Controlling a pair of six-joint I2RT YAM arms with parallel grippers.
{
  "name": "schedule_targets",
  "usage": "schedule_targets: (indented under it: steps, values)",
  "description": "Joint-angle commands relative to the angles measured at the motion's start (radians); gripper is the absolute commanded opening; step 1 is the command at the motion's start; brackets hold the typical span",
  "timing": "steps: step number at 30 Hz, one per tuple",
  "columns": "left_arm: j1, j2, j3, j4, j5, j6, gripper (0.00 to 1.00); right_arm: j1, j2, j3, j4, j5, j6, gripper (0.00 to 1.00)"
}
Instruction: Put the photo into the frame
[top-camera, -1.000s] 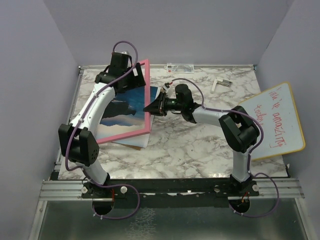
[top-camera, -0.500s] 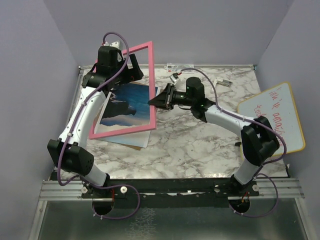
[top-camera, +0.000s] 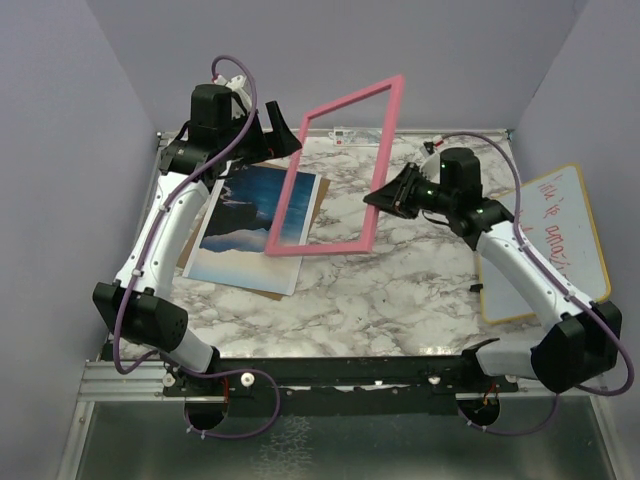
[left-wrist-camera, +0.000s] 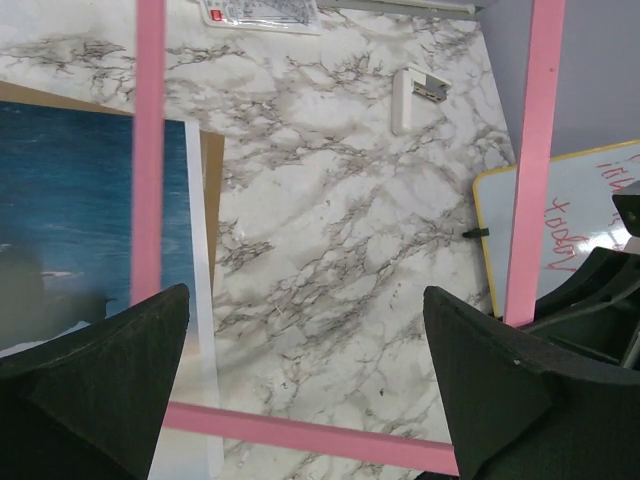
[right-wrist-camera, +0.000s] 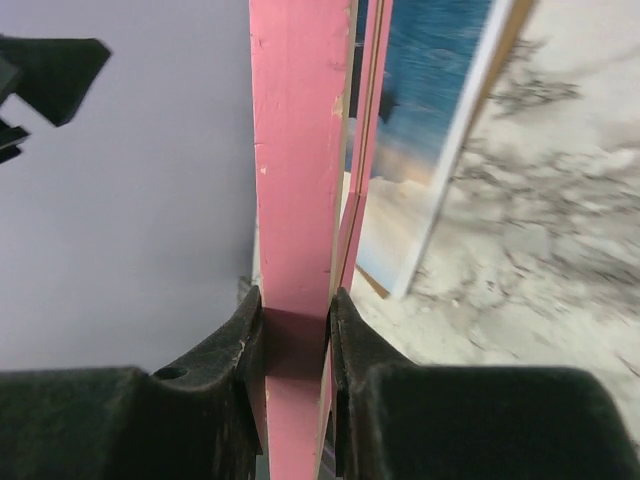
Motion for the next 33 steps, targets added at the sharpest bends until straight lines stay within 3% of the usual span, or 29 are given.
schedule_targets:
  steps: [1, 10, 17, 26, 33]
  values:
    - [0.001, -0.007, 0.015, 0.016, 0.047, 0.013, 0.99, -0.058, -0.106, 0.083, -0.293, 0.084, -0.159, 0.01]
    - [0.001, 0.001, -0.067, 0.035, -0.069, 0.038, 0.99, -0.078, -0.125, 0.250, -0.710, 0.123, -0.321, 0.01]
    - [0.001, 0.006, -0.121, 0.065, -0.095, 0.042, 0.99, -0.079, -0.070, 0.405, -0.972, 0.249, -0.383, 0.01]
    - [0.001, 0.006, -0.246, 0.117, -0.135, 0.056, 0.99, -0.079, 0.023, 0.608, -1.211, 0.499, -0.437, 0.00]
    - [0.001, 0.050, -0.253, 0.121, -0.160, 0.096, 0.99, -0.079, 0.081, 0.741, -1.282, 0.689, -0.472, 0.01]
